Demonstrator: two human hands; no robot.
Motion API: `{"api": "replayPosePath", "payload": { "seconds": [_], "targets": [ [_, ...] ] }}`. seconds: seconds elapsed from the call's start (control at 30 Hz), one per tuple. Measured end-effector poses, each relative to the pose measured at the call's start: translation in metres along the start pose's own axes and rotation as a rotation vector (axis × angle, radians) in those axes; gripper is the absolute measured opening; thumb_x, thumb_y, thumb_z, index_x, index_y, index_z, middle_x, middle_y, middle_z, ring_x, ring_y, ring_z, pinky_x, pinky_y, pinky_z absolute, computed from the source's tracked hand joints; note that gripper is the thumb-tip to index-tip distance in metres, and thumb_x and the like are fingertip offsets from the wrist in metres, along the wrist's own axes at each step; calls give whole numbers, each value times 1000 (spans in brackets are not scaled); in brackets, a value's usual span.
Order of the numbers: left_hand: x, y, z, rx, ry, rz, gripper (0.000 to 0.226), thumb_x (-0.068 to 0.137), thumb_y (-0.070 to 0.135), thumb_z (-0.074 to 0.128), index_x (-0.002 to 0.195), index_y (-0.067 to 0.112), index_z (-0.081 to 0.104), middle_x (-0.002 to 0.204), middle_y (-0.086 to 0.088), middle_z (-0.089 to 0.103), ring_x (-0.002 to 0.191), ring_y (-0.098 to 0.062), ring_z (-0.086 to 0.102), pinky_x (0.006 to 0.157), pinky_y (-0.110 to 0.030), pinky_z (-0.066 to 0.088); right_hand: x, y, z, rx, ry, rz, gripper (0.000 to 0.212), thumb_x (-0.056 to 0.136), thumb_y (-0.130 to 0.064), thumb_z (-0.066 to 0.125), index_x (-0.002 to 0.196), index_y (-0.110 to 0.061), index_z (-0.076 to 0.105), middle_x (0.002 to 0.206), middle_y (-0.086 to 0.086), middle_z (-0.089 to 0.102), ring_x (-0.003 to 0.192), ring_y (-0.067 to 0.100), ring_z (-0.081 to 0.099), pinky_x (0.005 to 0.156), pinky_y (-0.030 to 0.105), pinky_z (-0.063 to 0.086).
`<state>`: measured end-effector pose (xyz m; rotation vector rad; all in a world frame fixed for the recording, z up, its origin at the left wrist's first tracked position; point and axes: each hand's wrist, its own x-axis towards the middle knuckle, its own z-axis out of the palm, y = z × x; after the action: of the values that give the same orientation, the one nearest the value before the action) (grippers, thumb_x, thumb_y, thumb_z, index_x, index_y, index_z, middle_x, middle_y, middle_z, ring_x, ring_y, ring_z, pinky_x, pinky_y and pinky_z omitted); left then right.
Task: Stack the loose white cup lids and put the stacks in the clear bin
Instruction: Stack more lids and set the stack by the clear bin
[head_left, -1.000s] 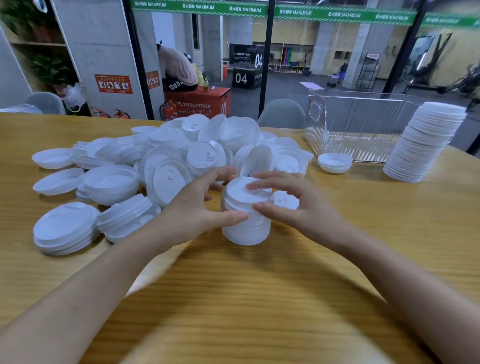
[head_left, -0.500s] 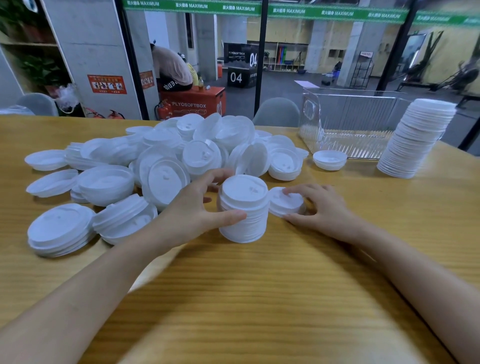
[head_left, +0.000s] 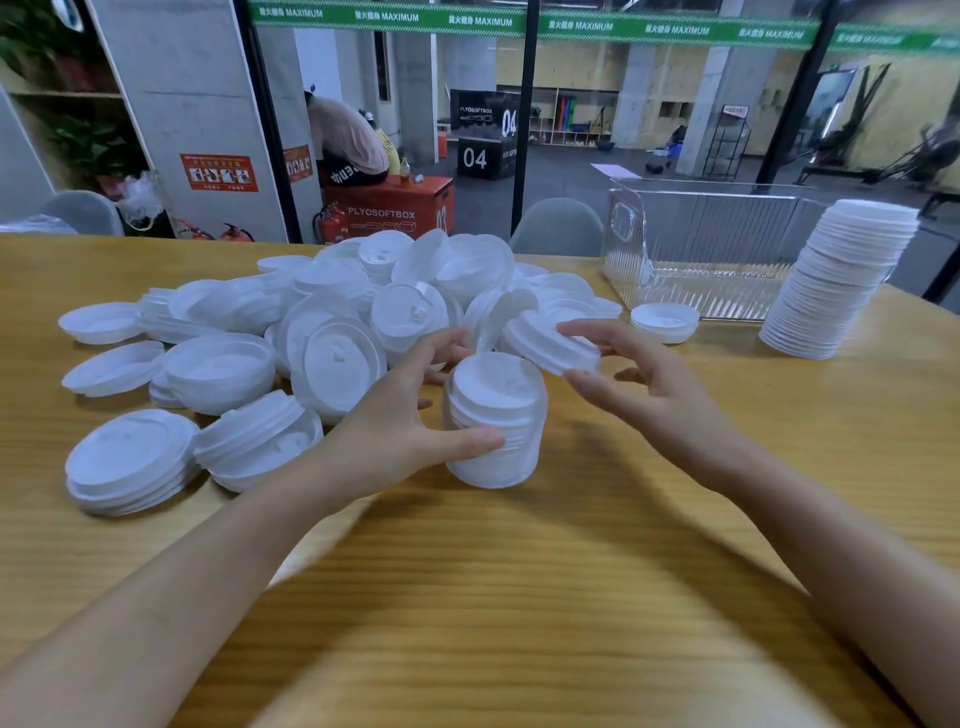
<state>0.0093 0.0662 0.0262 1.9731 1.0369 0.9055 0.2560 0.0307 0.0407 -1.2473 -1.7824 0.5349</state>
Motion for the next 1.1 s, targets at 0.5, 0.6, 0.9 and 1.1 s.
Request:
{"api": "replayPosePath", "payload": {
  "seconds": [0.5, 0.6, 0.9, 1.1],
  "targets": [
    [-2, 5, -2, 6, 21, 31, 92, 60, 47, 80, 142, 43, 37, 125, 29, 51, 115, 14, 48, 93, -12, 40, 2, -6, 22, -132, -138, -120, 45, 79, -52, 67, 123, -46, 58, 132, -30, 54, 126, 6, 41, 101, 17, 32],
    [-2, 5, -3, 4, 25, 37, 88, 59, 58, 78, 137, 47, 40, 126, 30, 53, 118, 13, 48, 93, -12, 40, 1, -6, 23, -136, -144, -133, 44, 80, -47, 67, 123, -45, 59, 131, -33, 52, 126, 4, 41, 100, 11, 31],
    [-3, 5, -3, 27, 27, 35, 71, 62, 63, 71, 129, 48, 52, 123, 30, 57, 119, 10, 48, 94, -13, 39, 19, 27, -17, -198, 212, -74, 28, 89, -29, 72, 116, -26, 65, 115, -24, 61, 116, 10, 53, 96, 23, 38],
    [-3, 5, -3, 35, 22, 25, 69, 65, 56, 74, 130, 47, 51, 123, 27, 59, 119, 9, 49, 94, -13, 39, 51, 67, -14, -662, 107, 113, 41, 89, -30, 69, 129, -26, 58, 133, -8, 58, 127, 25, 39, 96, 37, 26]
  ]
}}
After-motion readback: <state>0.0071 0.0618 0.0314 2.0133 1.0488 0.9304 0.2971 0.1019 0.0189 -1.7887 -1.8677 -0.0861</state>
